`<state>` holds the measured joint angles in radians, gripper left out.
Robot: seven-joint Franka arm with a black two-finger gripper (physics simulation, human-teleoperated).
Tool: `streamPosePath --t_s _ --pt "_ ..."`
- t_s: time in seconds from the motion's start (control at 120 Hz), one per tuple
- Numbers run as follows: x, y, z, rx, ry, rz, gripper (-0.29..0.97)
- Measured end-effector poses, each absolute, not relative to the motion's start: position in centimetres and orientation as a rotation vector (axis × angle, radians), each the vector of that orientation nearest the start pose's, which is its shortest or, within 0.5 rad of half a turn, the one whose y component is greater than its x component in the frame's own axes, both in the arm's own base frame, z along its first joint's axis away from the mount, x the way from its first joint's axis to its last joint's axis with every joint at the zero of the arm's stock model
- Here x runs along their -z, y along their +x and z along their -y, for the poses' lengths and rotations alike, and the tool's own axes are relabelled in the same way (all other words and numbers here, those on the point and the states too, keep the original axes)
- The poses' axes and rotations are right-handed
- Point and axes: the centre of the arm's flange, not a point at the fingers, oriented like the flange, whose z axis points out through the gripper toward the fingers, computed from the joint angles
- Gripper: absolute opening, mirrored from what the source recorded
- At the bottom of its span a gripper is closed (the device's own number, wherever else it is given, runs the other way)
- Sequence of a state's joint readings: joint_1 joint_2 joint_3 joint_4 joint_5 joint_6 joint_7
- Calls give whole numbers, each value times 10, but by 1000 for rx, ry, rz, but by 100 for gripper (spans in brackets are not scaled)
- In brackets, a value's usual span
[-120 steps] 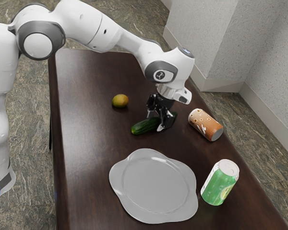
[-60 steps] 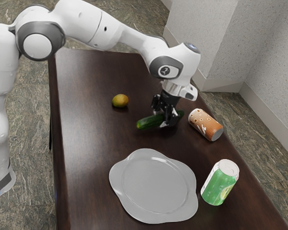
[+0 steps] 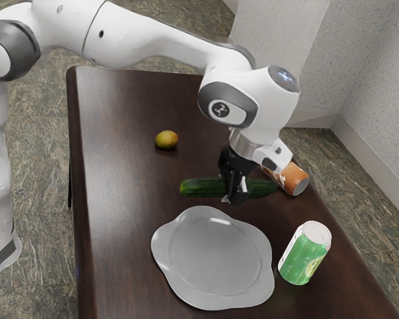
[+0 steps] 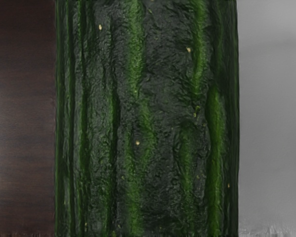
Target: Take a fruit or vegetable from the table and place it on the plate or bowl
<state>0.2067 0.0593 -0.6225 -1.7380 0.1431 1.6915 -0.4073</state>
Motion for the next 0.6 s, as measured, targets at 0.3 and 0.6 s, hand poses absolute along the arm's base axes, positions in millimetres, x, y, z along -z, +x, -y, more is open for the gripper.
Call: streamPosePath --t_s 0.3,0.6 --pt "-524 502 258 -109 -2992 -152 21" --pt "-532 496 259 -118 -2964 -143 62"
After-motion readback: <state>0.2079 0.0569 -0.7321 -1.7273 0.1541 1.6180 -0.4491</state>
